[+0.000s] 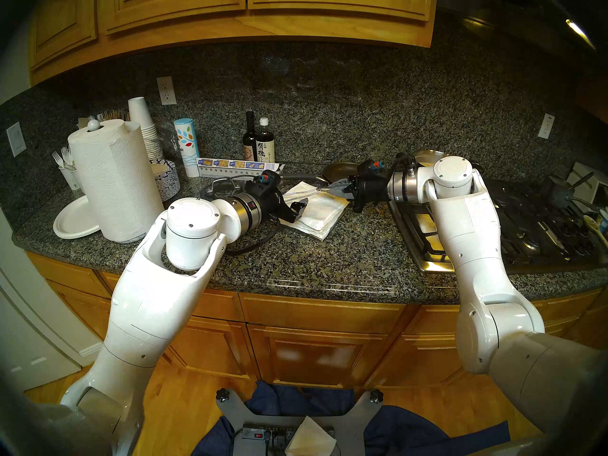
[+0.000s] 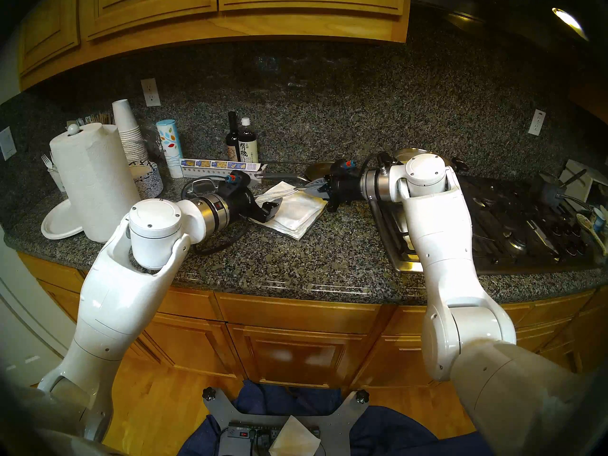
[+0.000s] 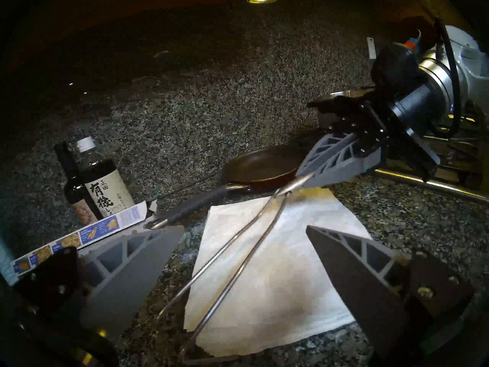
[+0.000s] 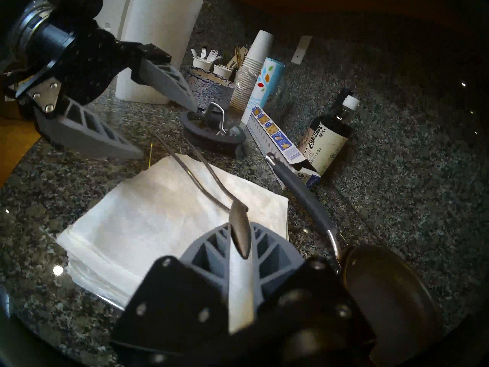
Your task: Take napkin out of napkin holder
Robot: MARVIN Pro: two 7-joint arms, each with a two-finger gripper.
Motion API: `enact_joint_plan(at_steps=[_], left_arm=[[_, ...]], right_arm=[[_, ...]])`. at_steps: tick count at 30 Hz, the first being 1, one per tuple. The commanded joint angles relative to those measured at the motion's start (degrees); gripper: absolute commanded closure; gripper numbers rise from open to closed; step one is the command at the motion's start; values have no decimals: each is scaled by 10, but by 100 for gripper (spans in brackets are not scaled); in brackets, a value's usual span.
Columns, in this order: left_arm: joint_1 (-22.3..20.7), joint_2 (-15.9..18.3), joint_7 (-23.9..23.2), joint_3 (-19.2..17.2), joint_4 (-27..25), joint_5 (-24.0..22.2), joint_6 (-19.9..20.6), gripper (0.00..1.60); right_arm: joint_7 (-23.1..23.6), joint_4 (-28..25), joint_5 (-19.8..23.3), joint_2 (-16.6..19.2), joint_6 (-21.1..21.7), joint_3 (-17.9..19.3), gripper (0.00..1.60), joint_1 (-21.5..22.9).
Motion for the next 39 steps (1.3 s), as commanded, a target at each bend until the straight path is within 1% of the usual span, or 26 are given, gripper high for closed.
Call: enact_joint_plan(at_steps=[1, 7, 9, 13, 16, 21, 27, 33, 35, 37, 39], left_arm=[[-53, -15, 14, 13, 5, 20, -4, 0], [-71, -24, 41, 29, 23, 52, -3, 0], [-79, -23, 47, 34, 32, 61, -2, 0], [-88, -33, 69, 44, 56, 84, -3, 0], [-97, -39, 78, 53, 70, 93, -5, 0], [-109, -50, 99, 62, 82, 109, -9, 0], [-118, -63, 120, 63, 87, 118, -10, 0], [-122, -70, 154, 74, 99, 147, -13, 0], [-119, -72, 162, 73, 98, 150, -15, 0], [-117, -71, 167, 72, 95, 153, -16, 0], [-113, -71, 171, 71, 90, 155, -16, 0]], right_arm=[[-3, -26, 10, -8, 2, 9, 138, 33], [-2, -33, 13, -14, 2, 8, 137, 34], [-1, -36, 13, -15, 3, 9, 137, 34], [0, -42, 14, -18, 5, 9, 136, 35], [2, -47, 15, -21, 5, 9, 136, 35], [4, -52, 15, -24, 7, 9, 136, 35], [5, -56, 15, -28, 9, 9, 135, 36], [6, -62, 17, -30, 11, 11, 132, 34], [7, -64, 16, -30, 13, 12, 117, 33], [7, -66, 16, -29, 14, 12, 92, 31], [7, -68, 15, -27, 15, 14, 85, 29]])
